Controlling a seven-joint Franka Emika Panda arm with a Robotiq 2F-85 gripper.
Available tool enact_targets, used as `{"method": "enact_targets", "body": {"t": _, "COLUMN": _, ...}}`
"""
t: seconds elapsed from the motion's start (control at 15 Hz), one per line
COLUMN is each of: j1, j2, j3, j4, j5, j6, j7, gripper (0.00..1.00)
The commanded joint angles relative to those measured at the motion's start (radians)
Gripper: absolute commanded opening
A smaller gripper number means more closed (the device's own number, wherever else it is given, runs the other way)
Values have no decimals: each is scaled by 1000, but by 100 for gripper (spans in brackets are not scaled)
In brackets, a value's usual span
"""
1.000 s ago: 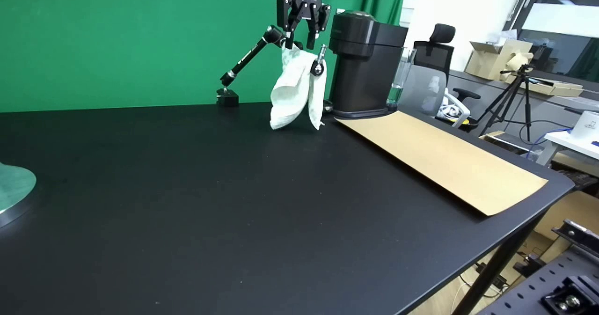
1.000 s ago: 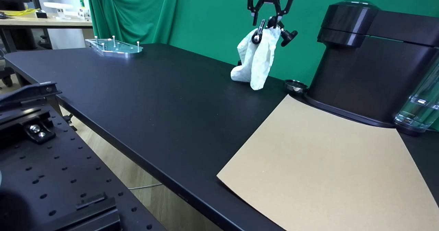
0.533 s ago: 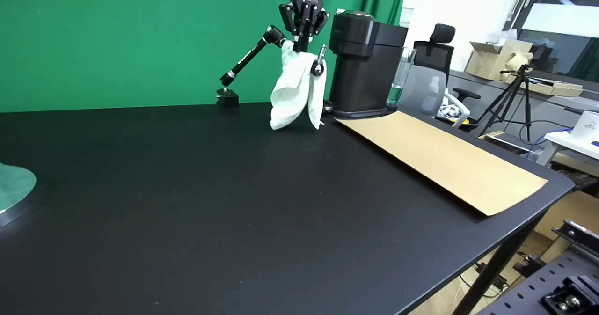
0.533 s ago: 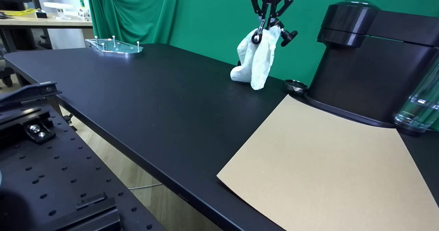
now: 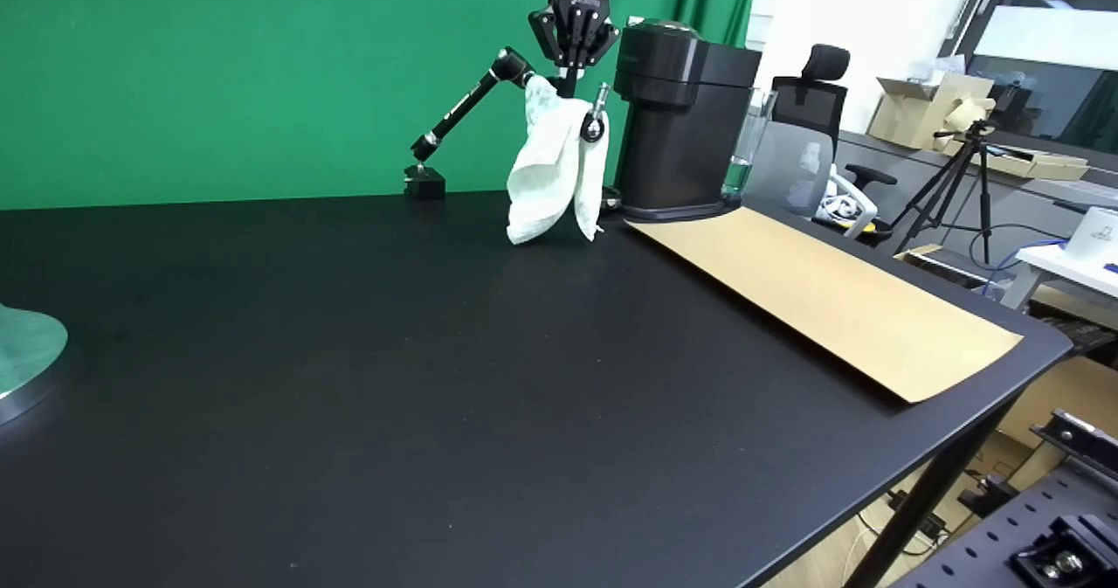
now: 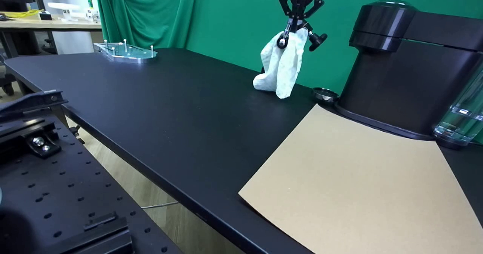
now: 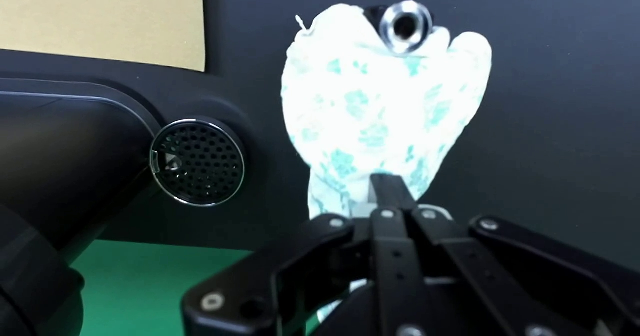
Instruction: Put the cloth on the table
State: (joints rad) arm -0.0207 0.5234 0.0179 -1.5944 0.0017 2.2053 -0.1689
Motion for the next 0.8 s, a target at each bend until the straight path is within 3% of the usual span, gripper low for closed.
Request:
{"method": "enact_targets", "body": {"t": 0.0, "j1": 4, "j2": -25, "j3": 9, "j4": -12, "j5": 7, "j6": -12, "j7": 19, "gripper": 0}}
{"method": "enact_targets", "body": {"t": 0.33, "j1": 31, "j2": -57, "j3": 19, "j4": -43, "j5": -13, "j6": 0, "j7": 21, "gripper": 0}}
{"method": "enact_targets", "body": {"t": 0.4, "j1": 34, "j2": -58, "j3": 18, "j4": -42, "j5": -12, "j6": -6, "j7": 24, "gripper": 26}}
{"method": "enact_targets", "body": {"t": 0.47, "j1": 35, "j2": -61, "j3": 15, "j4": -41, "j5": -11, "j6": -9, "j7": 30, "gripper": 26}}
{"method": "enact_targets", "body": {"t": 0.73, "j1": 27, "j2": -77, "j3": 1, "j4": -53, "j5": -9, "j6": -9, "j7": 47, "gripper": 54}}
